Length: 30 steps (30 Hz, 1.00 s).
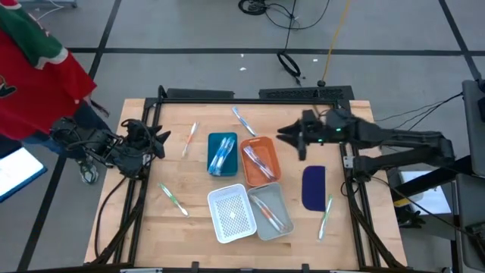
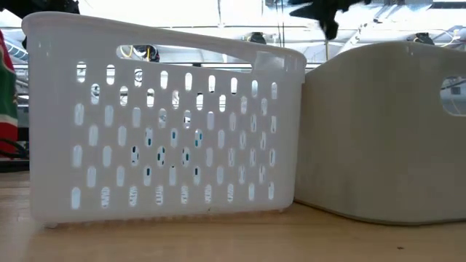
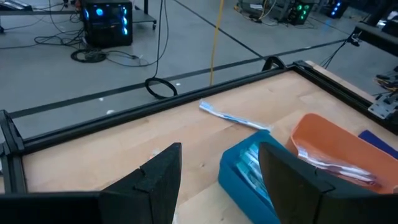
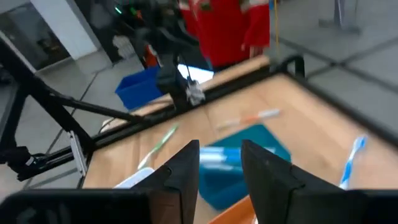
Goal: Pick & Place Toothbrushes
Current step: Put the orange toothbrush into the gray bin
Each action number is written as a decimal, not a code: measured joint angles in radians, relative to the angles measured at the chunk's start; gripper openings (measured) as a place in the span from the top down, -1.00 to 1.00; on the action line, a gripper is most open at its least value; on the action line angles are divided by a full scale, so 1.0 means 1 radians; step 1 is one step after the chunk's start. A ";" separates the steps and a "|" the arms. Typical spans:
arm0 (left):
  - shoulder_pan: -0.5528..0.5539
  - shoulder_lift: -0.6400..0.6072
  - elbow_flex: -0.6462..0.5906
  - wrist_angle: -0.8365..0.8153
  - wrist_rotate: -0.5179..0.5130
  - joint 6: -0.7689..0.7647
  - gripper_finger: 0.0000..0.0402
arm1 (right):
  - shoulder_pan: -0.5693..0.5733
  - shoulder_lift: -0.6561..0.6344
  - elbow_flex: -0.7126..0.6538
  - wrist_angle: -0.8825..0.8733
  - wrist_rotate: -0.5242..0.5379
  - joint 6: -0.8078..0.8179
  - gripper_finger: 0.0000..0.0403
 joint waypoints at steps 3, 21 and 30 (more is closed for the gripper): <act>0.000 0.000 0.000 -0.001 -0.003 -0.003 -0.05 | -0.002 -0.074 0.000 -0.027 -0.002 -0.071 0.46; 0.003 0.004 0.000 -0.015 -0.006 -0.041 -0.05 | 0.001 -0.493 -0.376 0.111 0.153 -0.169 0.48; 0.101 0.059 0.000 -0.012 0.135 -0.064 -0.05 | 0.001 -0.739 -0.610 0.323 0.153 -0.170 0.48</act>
